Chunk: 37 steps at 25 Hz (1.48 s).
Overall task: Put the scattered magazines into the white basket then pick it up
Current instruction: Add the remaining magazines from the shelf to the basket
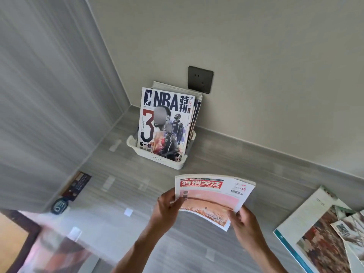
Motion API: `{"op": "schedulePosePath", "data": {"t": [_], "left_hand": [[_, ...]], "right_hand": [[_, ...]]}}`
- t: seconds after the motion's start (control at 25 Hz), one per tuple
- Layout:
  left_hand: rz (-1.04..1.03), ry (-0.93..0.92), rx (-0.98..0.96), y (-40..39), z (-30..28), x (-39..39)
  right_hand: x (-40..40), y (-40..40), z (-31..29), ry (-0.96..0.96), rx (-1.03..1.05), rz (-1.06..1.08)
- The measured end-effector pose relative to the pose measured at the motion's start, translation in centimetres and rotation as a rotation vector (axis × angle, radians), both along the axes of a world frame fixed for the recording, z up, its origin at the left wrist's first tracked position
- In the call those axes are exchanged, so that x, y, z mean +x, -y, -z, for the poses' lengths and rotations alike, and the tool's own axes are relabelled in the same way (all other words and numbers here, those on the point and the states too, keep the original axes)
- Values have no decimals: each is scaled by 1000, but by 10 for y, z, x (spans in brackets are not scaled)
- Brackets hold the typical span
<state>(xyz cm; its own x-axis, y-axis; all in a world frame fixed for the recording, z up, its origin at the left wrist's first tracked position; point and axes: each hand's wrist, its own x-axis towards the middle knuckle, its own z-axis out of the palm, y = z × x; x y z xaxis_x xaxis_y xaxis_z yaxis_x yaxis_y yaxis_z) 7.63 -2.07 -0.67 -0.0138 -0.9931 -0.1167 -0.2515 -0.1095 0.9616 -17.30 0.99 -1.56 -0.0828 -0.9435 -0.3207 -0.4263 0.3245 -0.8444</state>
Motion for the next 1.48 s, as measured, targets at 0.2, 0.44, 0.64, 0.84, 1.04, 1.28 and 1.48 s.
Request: {"op": "schedulePosePath", "data": {"t": [0.2,0.44,0.64,0.84,1.04,1.28,1.48], "left_hand": [[-237,-90,-83,66,-51,57],[-257,-131,-135,183,-113,121],[-233,69,-49,239,-80,137],[-189,228,189,229,-17,144],[-142,241,187,226,-19,144],[-129,321,-4,166,-41,94],[209,296,-25,68,-26,-10]], "right_hand": [[66,77,-61,158,-186,25],[154,186,-102,320,-344,172],[177,228,-67,246,-204,265],[176,229,-23,4,9,290],[182,226,-25,-108,-162,162],[150,177,-16,-59,-149,79],[59,42,8,-131,28,313]]}}
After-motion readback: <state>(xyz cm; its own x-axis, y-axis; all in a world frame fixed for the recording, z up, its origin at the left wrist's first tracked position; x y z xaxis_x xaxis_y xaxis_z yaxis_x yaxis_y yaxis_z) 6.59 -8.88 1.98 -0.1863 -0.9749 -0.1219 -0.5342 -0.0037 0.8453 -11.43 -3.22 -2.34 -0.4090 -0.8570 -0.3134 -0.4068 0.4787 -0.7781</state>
